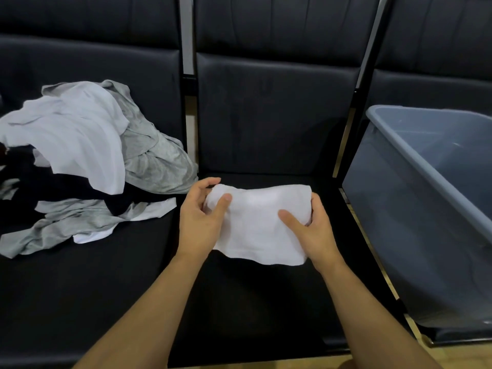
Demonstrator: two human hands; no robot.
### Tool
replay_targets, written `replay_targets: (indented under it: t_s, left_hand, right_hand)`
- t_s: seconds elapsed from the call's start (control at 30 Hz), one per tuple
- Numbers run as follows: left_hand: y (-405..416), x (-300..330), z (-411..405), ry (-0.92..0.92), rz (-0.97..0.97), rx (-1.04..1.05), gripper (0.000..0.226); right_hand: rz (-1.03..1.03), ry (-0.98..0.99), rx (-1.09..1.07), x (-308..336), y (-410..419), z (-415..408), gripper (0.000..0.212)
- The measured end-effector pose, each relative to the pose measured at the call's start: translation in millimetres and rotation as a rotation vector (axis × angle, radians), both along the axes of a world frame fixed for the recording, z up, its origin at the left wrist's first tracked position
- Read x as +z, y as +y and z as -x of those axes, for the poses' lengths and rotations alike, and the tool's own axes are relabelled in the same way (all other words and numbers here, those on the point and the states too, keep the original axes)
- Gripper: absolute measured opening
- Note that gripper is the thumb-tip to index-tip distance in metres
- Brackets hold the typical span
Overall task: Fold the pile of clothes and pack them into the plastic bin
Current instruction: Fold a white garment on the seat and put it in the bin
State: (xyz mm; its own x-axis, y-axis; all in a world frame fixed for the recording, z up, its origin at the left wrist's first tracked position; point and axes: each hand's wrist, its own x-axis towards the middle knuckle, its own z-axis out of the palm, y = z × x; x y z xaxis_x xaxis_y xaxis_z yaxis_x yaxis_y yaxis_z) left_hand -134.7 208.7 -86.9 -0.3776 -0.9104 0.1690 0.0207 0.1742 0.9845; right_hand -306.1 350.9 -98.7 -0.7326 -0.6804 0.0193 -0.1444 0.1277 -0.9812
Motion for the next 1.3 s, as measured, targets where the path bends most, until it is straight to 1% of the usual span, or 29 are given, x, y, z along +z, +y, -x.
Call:
replay_targets:
  t_s: [0.1, 0.2, 0.3, 0.37, 0.43, 0.53, 0.6, 0.63, 0.67, 0.7, 0.73, 0.77, 0.8, 0.87, 0.93, 1.03, 1.1, 1.17, 1.23, 1.3]
  left_hand:
    - [-4.8, -2.2, -0.5, -0.052, 0.044, -0.048, 0.032]
    - [-10.2, -16.0, 1.6, -0.108, -0.029, -0.062, 0.03]
    - [-17.3, -38.7, 5.4, -0.258, -0.089, -0.048, 0.026]
    - [-20.8, -55.3, 7.9, -0.392, -0.145, -0.052, 0.029]
    - [-22.0, -70.0, 9.4, -0.525, -0.157, -0.092, 0.034]
    - [-18.9, -76.9, 10.7, -0.745, -0.11, -0.166, 0.043]
    - [-14.2, -72.4, 12.6, -0.95, 0.077, -0.153, 0.046]
    - [-11.2, -67.6, 14.0, -0.992, 0.192, -0.143, 0.044]
    - [-7.3, -60.9, 15.8, -0.979, 0.268, -0.157, 0.039]
    - [-3.5, -53.6, 17.7, -0.952, 0.286, -0.217, 0.031]
    - [0.4, -47.4, 19.4, -0.928, 0.257, -0.316, 0.023]
    - [5.0, -42.9, 20.7, -0.931, 0.196, -0.442, 0.016]
    - [10.7, -40.7, 21.6, -0.958, 0.133, -0.58, 0.013]
    - [20.3, -40.2, 21.5, -1.054, 0.098, -0.791, 0.015]
    - [23.0, -44.9, 20.6, -1.13, 0.113, -0.828, 0.016]
    - [19.3, -48.7, 20.3, -1.166, 0.157, -0.763, 0.021]
    - [15.4, -50.8, 20.9, -1.223, 0.28, -0.703, 0.023]
    - [12.4, -52.2, 20.6, -1.275, 0.417, -0.626, 0.025]
    - [8.0, -55.1, 20.9, -1.284, 0.474, -0.593, 0.027]
    - [3.5, -57.1, 21.5, -1.222, 0.409, -0.545, 0.027]
  right_hand:
    - [-0.02, -0.077, 0.022, 1.5, -1.0, 0.2, 0.061]
    - [-0.092, -0.237, 0.036, -6.6, -2.6, 0.1, 0.058]
    - [-0.218, -0.371, 0.009, -23.5, -6.0, 2.4, 0.059]
    - [-0.332, -0.374, -0.008, -37.3, -7.5, 2.2, 0.064]
    - [-0.46, -0.296, -0.004, -50.4, -7.0, 1.6, 0.069]
    - [-0.609, -0.166, 0.008, -59.1, -3.9, 6.0, 0.078]
    - [-0.714, -0.021, 0.0, -56.7, -2.8, 11.9, 0.082]
    - [-0.775, 0.091, -0.017, -53.5, -3.1, 13.4, 0.083]
    - [-0.801, 0.216, -0.041, -50.0, -4.1, 13.5, 0.08]
    - [-0.777, 0.342, -0.052, -46.6, -5.7, 12.2, 0.071]
    - [-0.714, 0.458, -0.027, -44.7, -8.1, 9.8, 0.056]
    - [-0.651, 0.541, 0.049, -43.6, -11.1, 6.7, 0.04]
    - [-0.604, 0.587, 0.165, -45.2, -14.0, 3.1, 0.029]
    - [-0.614, 0.611, 0.418, -52.4, -17.6, -4.4, 0.03]
    - [-0.715, 0.592, 0.555, -57.1, -19.8, -8.5, 0.034]
    - [-0.873, 0.589, 0.548, -51.2, -21.4, -9.5, 0.041]
    - [-1.005, 0.581, 0.544, -43.1, -23.0, -12.1, 0.045]
    - [-1.091, 0.5, 0.552, -37.4, -23.2, -17.2, 0.046]
    - [-1.099, 0.377, 0.543, -36.4, -20.6, -19.3, 0.044]
    - [-1.027, 0.324, 0.465, -39.1, -17.3, -14.7, 0.04]
